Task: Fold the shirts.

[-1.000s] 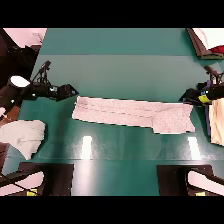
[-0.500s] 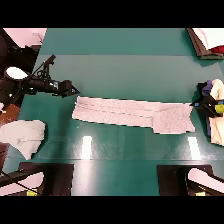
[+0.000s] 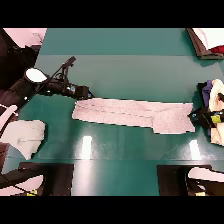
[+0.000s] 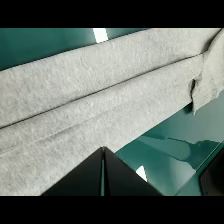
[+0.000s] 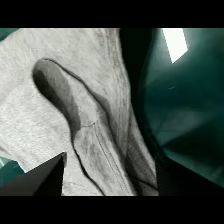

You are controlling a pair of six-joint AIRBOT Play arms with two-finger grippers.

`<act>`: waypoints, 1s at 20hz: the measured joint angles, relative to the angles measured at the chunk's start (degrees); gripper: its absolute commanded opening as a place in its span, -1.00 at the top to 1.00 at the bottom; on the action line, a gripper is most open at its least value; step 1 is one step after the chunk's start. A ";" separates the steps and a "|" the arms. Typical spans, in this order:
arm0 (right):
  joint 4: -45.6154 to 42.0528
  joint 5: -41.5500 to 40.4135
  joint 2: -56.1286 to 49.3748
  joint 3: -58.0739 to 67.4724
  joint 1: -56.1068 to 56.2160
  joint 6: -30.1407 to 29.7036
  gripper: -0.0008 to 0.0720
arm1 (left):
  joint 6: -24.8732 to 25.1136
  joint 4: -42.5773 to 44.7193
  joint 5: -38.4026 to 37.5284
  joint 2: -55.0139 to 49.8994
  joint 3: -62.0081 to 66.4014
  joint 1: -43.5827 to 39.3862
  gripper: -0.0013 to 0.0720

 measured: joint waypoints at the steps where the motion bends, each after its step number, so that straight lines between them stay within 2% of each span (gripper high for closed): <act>1: 0.33 0.15 -0.50 -0.02 0.90 -0.46 -0.58 | -0.07 0.02 0.59 -0.15 0.00 -1.07 0.90; 3: 0.87 0.26 -1.09 0.00 3.26 -1.18 -0.58 | -0.57 0.02 1.86 -0.76 0.04 -3.26 0.90; 4: 1.05 0.22 -1.27 0.00 4.48 -1.42 -0.39 | -0.96 0.02 2.64 -1.27 0.04 -4.37 0.90; 5: 0.94 -0.22 -1.42 -0.02 5.86 -1.68 -0.15 | -1.25 0.13 3.21 -1.92 0.07 -5.55 0.90; 7: 0.52 -1.16 -1.64 -0.07 8.15 -2.10 0.57 | -1.68 0.07 4.33 -3.72 0.09 -7.96 0.90; 8: 0.52 -1.31 -1.66 -0.07 9.01 -2.23 0.85 | -2.03 -0.02 5.03 -4.76 0.20 -9.05 0.90; 9: 0.70 -1.11 -1.40 -0.07 9.75 -2.36 0.94 | -2.34 -0.11 5.57 -6.05 0.57 -10.16 0.90; 14: 3.15 0.28 5.07 -0.07 11.50 -2.43 0.95 | -3.17 -0.37 6.40 -14.14 7.10 -15.28 0.90; 20: 11.54 4.66 15.41 4.15 15.17 2.86 0.95 | -3.98 -0.46 5.90 -25.24 17.94 -20.31 0.90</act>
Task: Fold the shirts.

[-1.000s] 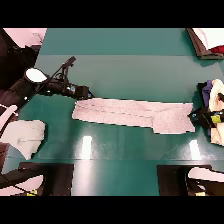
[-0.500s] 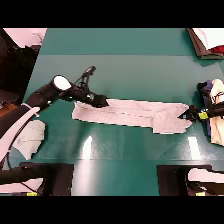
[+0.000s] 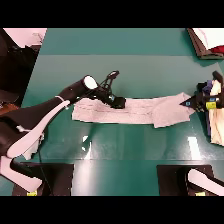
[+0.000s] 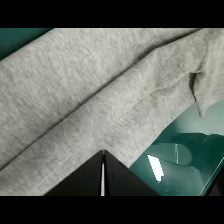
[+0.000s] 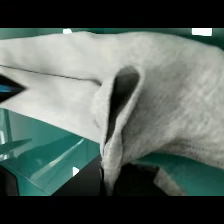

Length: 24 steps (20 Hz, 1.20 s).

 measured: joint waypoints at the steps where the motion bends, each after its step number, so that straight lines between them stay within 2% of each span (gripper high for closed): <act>1: 0.72 0.61 0.90 2.03 1.51 1.27 0.95 | -0.22 0.02 -0.11 -1.33 1.16 -0.42 0.90; 8: 2.27 3.89 -0.68 20.09 18.38 8.26 0.95 | -1.01 0.09 2.19 -5.18 4.09 -1.38 0.90; 16: 2.38 4.20 -10.99 36.83 34.58 10.01 0.95 | -1.09 0.04 4.55 -5.57 4.37 -1.07 0.90; 24: -1.97 4.04 -16.96 44.02 41.81 10.27 0.95 | -1.51 3.96 -3.76 -1.01 4.37 7.93 0.90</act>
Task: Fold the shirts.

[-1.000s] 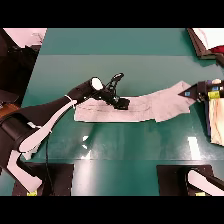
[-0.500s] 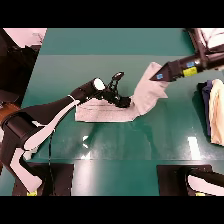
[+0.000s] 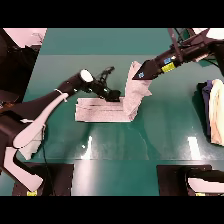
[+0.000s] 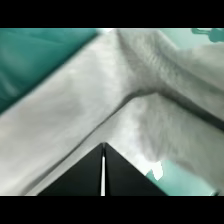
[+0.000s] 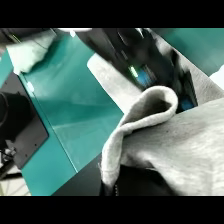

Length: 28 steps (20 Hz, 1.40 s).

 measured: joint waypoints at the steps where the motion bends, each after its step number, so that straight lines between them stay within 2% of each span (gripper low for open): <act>1: -0.26 -0.11 -0.61 0.24 0.94 0.02 0.95 | -0.22 1.38 -0.74 1.57 0.00 1.77 0.90; 7: -1.36 -5.14 -7.58 0.70 10.36 -0.20 0.90 | -0.79 7.87 -5.88 13.90 0.00 15.10 0.90; 9: -1.42 -9.51 -11.39 0.76 15.08 -1.77 0.06 | -0.76 8.66 -7.39 17.64 0.00 18.69 0.90; 10: -1.36 -12.33 -13.51 0.85 17.77 -2.78 -0.09 | -0.72 8.96 -7.93 19.37 0.00 20.39 0.90; 13: -1.14 -18.58 -19.65 4.13 24.92 -4.72 -0.10 | -0.59 9.60 -9.18 23.34 0.00 24.11 0.90; 16: -3.28 -19.63 -22.84 10.08 27.63 -5.40 -0.10 | -0.46 10.25 -10.86 25.42 0.00 25.79 0.90; 19: -8.76 -14.86 -22.38 12.70 25.42 -4.70 -0.10 | 0.37 10.64 -12.90 26.25 0.00 26.56 0.90; 23: -12.68 -9.97 -16.98 4.33 16.61 -1.60 -0.10 | 0.90 10.86 -15.23 26.58 0.00 26.82 0.90; 24: -13.18 -9.55 -15.26 0.92 13.99 -0.61 -0.19 | 0.92 10.86 -15.63 26.62 0.00 26.91 0.90; 25: -13.64 -9.49 -13.46 -3.21 11.06 0.28 -0.67 | 0.94 10.88 -15.89 26.67 0.00 26.91 0.90; 26: -13.97 -9.53 -11.82 -7.15 8.55 1.09 -1.00 | 1.01 10.91 -16.15 26.67 0.00 26.91 0.90; 28: -13.92 -10.40 -8.61 -15.13 3.76 2.71 -1.00 | 1.38 10.91 -16.26 26.69 -0.04 26.93 0.90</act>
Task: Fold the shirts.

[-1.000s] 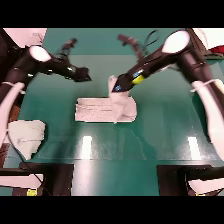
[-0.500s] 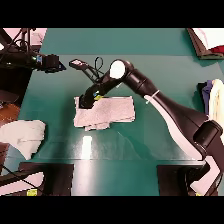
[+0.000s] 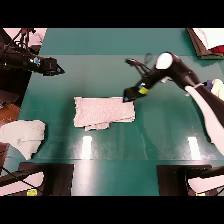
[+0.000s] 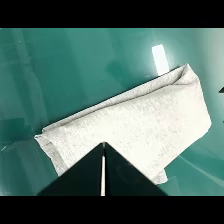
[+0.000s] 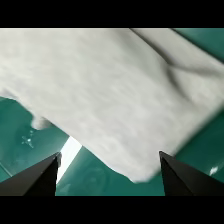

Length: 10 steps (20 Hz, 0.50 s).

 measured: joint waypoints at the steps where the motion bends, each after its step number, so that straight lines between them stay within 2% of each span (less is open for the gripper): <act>1: -0.20 -0.96 1.25 -3.89 -2.32 0.87 -1.00 | 0.24 0.02 -0.02 0.00 -0.09 0.00 0.90; 4: 2.32 -4.98 3.41 -13.20 -7.08 2.38 -1.00 | 0.83 0.00 0.07 0.00 -0.46 -0.02 0.90; 7: 9.62 -12.04 4.22 -20.83 -9.66 2.62 -0.98 | 1.05 0.00 0.24 -0.11 -0.98 0.00 0.90; 10: 17.94 -17.84 4.52 -26.01 -9.88 0.46 -0.90 | 1.11 0.00 0.37 -0.20 -1.25 0.00 0.90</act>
